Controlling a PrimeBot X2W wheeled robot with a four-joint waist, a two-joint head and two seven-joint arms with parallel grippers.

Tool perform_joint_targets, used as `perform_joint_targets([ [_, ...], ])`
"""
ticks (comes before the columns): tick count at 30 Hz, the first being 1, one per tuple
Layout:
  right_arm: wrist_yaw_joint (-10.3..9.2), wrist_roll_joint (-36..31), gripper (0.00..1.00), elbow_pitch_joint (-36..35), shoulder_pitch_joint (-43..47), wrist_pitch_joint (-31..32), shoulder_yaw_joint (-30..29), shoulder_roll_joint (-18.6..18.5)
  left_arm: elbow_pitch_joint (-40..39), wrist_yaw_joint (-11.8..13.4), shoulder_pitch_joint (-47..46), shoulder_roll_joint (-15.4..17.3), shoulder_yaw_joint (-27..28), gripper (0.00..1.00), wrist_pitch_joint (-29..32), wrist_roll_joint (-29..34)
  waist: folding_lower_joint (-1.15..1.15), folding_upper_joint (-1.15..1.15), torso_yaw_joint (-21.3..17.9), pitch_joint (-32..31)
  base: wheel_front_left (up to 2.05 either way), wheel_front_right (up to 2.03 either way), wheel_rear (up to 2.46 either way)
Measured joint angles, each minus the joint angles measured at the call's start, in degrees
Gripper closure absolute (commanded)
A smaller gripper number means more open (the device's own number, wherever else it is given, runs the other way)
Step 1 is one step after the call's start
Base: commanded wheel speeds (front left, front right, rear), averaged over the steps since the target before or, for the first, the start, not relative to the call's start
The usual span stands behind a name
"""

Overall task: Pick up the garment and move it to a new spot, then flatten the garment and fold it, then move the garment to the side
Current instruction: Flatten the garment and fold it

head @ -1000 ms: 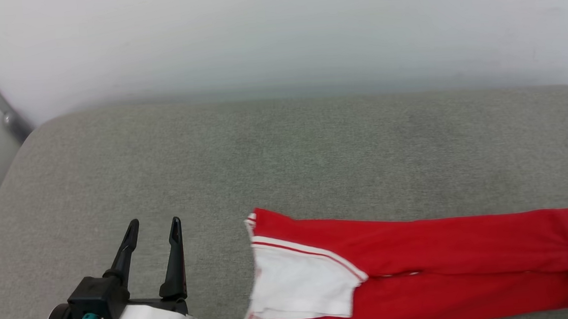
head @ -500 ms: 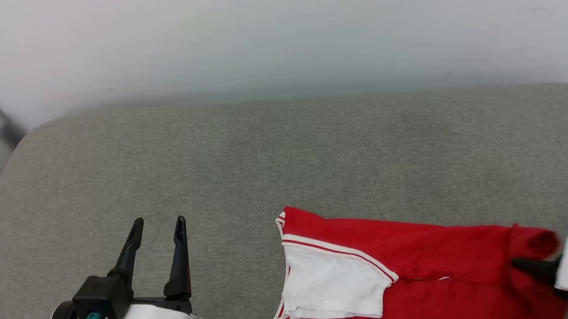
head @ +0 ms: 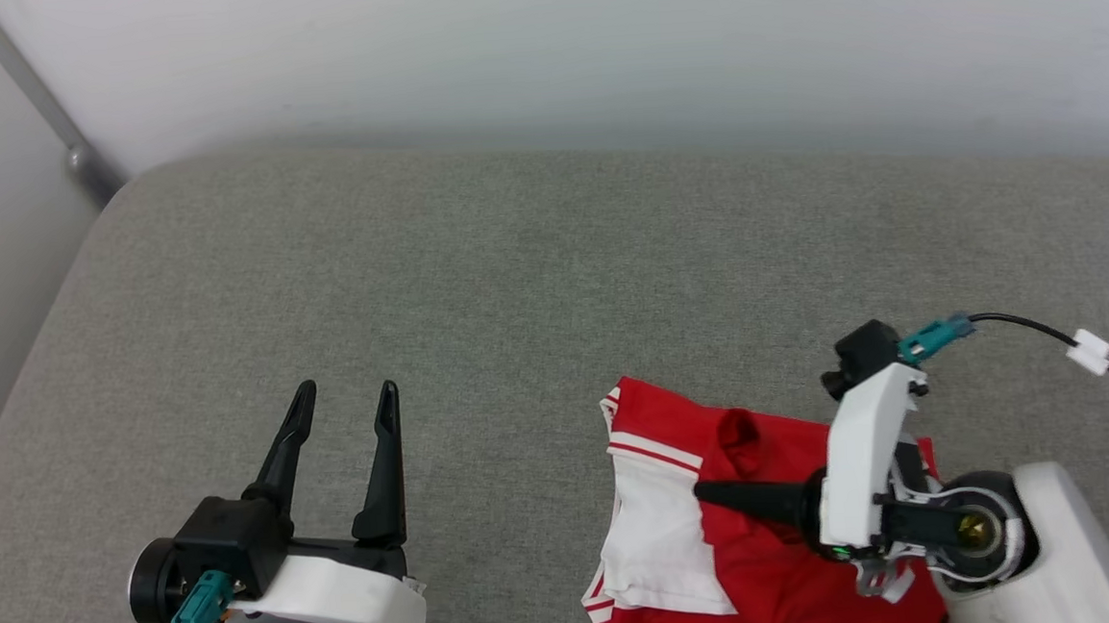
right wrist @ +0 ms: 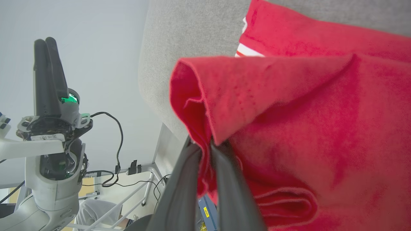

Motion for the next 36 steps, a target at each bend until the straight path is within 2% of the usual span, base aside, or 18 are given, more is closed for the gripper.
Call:
perform_joint_targets([
  [5,0.0,2.4,1.0,4.4,-2.9,-6.0,7.9,0.1,1.0,-0.3,-0.8,-0.7,-0.1,0.0,-0.2,-0.1,0.0,0.0,1.6,1.6,0.0,0.0,0.0],
  [6,0.0,2.0,0.97,5.4,-3.4,-7.2,9.0,0.1,1.2,-0.4,-0.9,-0.9,-0.1,0.0,-0.2,-0.1,0.0,0.0,1.8,1.9,0.0,0.0,0.0],
  [7,0.0,1.5,0.53,6.5,-3.7,-8.5,9.8,0.1,1.4,-0.5,-1.0,-1.0,-0.1,0.0,-0.3,-0.1,0.0,0.0,2.0,2.1,0.0,0.0,0.0],
  [8,0.0,1.0,0.03,7.5,-4.0,-9.5,10.5,0.1,1.5,-0.5,-1.0,-1.2,0.0,0.0,-0.4,-0.1,0.0,0.0,2.2,2.3,0.0,0.0,0.0],
  [9,0.0,0.5,0.0,8.3,-4.5,-10.3,11.4,0.1,1.7,-0.5,-1.1,-1.4,0.0,0.0,-0.4,-0.1,0.0,0.0,2.2,2.4,0.0,0.0,0.0],
  [15,0.0,-1.5,0.0,7.9,-6.8,-15.8,15.1,-1.5,2.7,-0.8,-1.2,-1.9,0.4,0.0,-0.8,-0.2,0.0,0.0,1.6,2.1,0.0,0.0,0.0],
  [18,0.0,-4.1,0.0,4.0,-6.9,-20.9,17.0,-5.1,3.2,-1.0,-1.0,-1.9,0.6,0.0,-0.9,-0.2,0.0,0.0,0.9,1.4,0.0,0.0,0.0],
  [21,0.01,-12.0,0.0,1.8,-6.6,-27.9,17.0,-10.6,3.5,-1.0,-0.5,-1.9,0.7,0.0,-0.9,-0.2,0.0,0.0,-0.1,0.5,0.0,0.0,0.0],
  [24,0.01,-17.0,0.0,1.8,-3.6,-34.3,12.8,-13.2,3.7,-1.0,0.0,-1.9,1.0,0.0,-1.0,-0.6,0.0,0.0,-1.4,-0.5,0.0,0.0,0.0],
  [28,0.0,-21.5,0.0,2.3,1.1,-40.7,6.3,-14.8,3.9,-1.0,1.7,-1.7,1.7,0.0,-1.0,-1.7,0.0,0.0,-3.3,-2.0,0.0,0.0,0.0],
  [30,0.0,-24.3,0.0,2.4,4.7,-45.3,1.5,-15.4,4.1,-1.0,2.8,-1.3,2.5,0.0,-1.1,-2.2,0.0,0.0,-4.9,-3.2,0.0,0.0,0.0],
  [36,0.01,-29.1,0.0,-2.7,10.6,-54.1,-4.8,-15.0,4.3,-0.7,5.6,0.1,4.1,0.0,-1.1,-2.6,0.0,0.0,-7.5,-5.2,0.0,0.0,0.0],
])
